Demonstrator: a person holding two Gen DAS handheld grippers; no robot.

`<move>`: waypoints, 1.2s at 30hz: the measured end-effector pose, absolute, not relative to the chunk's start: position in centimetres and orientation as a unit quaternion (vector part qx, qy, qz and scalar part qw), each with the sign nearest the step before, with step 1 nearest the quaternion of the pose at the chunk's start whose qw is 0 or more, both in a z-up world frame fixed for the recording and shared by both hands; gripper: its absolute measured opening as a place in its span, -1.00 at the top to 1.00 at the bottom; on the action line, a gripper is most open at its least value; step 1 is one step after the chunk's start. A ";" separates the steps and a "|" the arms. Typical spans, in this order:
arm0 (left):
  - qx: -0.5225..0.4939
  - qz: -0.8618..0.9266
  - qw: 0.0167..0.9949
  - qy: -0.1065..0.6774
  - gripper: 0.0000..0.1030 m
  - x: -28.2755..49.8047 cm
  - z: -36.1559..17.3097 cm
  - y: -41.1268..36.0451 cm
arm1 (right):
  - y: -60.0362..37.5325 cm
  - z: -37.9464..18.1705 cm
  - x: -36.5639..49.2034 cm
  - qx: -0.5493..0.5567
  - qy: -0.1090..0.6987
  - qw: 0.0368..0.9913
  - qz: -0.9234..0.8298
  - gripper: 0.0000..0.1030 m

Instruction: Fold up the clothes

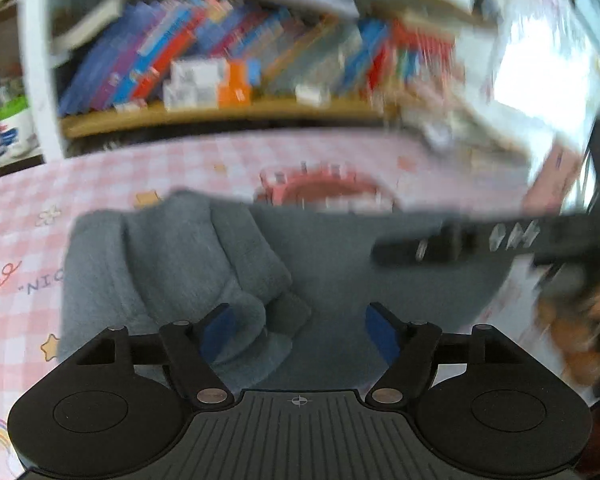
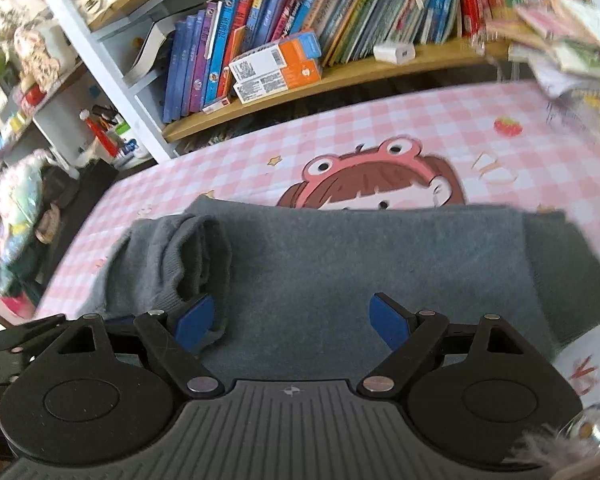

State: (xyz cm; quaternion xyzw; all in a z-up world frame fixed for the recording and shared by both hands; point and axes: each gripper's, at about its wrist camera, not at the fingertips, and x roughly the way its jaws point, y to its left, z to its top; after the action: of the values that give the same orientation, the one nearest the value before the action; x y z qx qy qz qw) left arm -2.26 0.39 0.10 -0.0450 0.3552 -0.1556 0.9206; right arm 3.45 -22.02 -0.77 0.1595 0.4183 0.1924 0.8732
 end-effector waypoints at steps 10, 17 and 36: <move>-0.216 -0.048 0.930 0.295 0.77 -3.6 1.2 9.9 | -19.3 -1.9 5.1 0.257 0.459 0.818 0.234 -0.65; -0.212 -0.065 0.919 0.325 0.89 -2.4 -0.4 11.3 | -16.9 -3.2 6.8 0.299 0.482 0.790 0.233 -0.65; -0.133 -0.116 0.908 0.381 0.92 -1.0 -2.8 9.5 | -15.2 -2.7 5.3 0.213 0.480 0.827 0.199 0.29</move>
State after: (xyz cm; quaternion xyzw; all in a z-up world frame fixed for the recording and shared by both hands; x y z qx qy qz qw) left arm -1.03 9.49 -2.79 -0.1334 0.3810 -0.1159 0.9075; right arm 5.33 -15.16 -2.72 0.2129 0.4802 0.1987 0.8274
